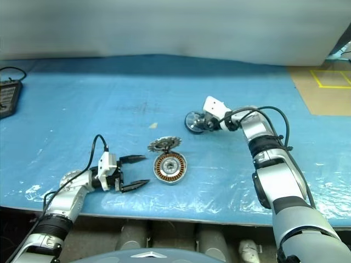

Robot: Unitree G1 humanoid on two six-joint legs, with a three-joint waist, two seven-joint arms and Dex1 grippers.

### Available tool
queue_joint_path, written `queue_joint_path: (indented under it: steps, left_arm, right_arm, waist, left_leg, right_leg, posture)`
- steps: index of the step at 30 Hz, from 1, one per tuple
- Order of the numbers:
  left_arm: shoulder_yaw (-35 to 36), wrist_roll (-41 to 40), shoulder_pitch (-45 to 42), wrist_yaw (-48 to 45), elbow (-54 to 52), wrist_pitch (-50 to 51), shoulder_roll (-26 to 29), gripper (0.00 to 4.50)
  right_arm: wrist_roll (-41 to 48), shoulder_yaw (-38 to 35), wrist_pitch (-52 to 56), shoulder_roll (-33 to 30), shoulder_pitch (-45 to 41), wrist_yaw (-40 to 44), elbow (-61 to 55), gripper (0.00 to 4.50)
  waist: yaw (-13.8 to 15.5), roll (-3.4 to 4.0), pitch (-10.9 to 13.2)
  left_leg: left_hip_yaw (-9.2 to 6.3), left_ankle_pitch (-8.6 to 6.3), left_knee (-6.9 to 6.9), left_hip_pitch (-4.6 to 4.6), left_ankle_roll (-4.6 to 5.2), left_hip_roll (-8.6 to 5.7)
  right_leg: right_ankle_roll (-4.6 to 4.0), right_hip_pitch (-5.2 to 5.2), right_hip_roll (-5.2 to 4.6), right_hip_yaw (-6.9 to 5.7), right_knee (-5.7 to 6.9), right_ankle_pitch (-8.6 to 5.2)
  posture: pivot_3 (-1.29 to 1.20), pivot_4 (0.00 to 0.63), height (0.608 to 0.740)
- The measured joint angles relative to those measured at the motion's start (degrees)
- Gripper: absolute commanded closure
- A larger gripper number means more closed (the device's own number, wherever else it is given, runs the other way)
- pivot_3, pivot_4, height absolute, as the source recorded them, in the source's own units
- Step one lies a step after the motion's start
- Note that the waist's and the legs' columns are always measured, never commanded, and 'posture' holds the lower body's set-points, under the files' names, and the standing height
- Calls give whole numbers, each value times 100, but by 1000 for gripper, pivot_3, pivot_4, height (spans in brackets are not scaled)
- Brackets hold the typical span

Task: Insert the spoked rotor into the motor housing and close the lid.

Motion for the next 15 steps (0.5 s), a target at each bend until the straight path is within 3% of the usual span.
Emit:
queue_joint_path:
  steps: [15]
  left_arm:
    - [-1, 2, 5, -1, 1, -3, 0, 0]
  right_arm:
    - [-989, 666, -1382, -23, -710, -155, 967, 2587]
  waist:
    - [-3, 0, 0]
  left_leg:
    - [0, -1, 4, 2, 0, 2]
  right_leg:
    - [0, 1, 0, 0, 5, 0]
  posture:
    - [0, 150, 740]
